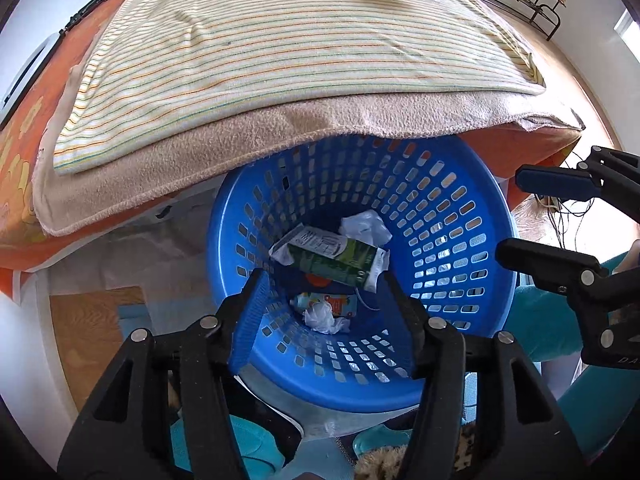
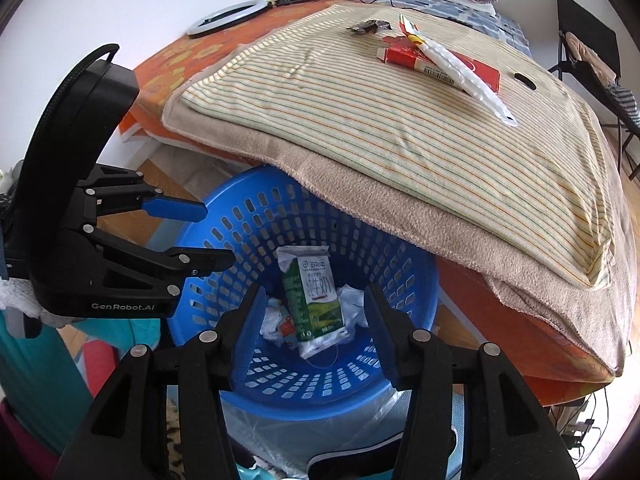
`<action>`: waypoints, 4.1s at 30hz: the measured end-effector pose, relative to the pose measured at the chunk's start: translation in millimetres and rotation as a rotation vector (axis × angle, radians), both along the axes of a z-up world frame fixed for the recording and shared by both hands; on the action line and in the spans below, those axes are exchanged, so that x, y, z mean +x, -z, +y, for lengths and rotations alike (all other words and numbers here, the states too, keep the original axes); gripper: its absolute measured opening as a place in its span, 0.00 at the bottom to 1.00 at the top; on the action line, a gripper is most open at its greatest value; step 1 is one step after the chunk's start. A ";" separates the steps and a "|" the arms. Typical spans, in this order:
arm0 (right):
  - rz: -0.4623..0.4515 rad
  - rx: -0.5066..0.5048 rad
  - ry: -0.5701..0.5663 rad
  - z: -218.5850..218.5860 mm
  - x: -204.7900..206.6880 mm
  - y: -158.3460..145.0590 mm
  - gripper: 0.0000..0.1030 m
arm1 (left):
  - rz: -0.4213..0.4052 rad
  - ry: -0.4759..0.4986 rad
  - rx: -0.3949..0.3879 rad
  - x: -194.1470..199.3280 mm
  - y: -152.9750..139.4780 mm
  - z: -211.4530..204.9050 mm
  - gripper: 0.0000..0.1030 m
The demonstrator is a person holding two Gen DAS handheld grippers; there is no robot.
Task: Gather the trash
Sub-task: 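Move both open tools back up over the towel, then grasp the Snickers wrapper with the left tool while the right tool grasps the black hair tie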
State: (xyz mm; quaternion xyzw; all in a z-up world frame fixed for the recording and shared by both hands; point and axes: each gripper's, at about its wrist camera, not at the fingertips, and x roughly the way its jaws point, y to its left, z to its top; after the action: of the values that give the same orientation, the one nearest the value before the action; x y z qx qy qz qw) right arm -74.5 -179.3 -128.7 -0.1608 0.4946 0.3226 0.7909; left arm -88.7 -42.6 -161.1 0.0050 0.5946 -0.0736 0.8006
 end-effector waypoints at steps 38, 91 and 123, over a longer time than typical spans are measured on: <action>-0.101 0.016 0.232 -44.4 97.7 -68.2 0.77 | -0.208 -0.089 0.066 121.0 -90.0 44.7 0.63; 0.014 0.138 0.494 -75.6 390.9 -24.7 0.77 | -0.136 -0.221 -0.124 317.7 -49.4 121.9 0.53; -0.058 0.106 0.425 -55.5 374.1 -33.2 0.06 | -0.210 -0.176 -0.051 326.7 -54.1 102.2 0.03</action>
State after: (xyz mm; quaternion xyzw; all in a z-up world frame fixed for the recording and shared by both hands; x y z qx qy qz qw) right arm 299.6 -234.8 -95.5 -0.0201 0.4768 0.1695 0.8623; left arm 238.0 59.6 -106.9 -0.0596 0.5038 -0.0173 0.8616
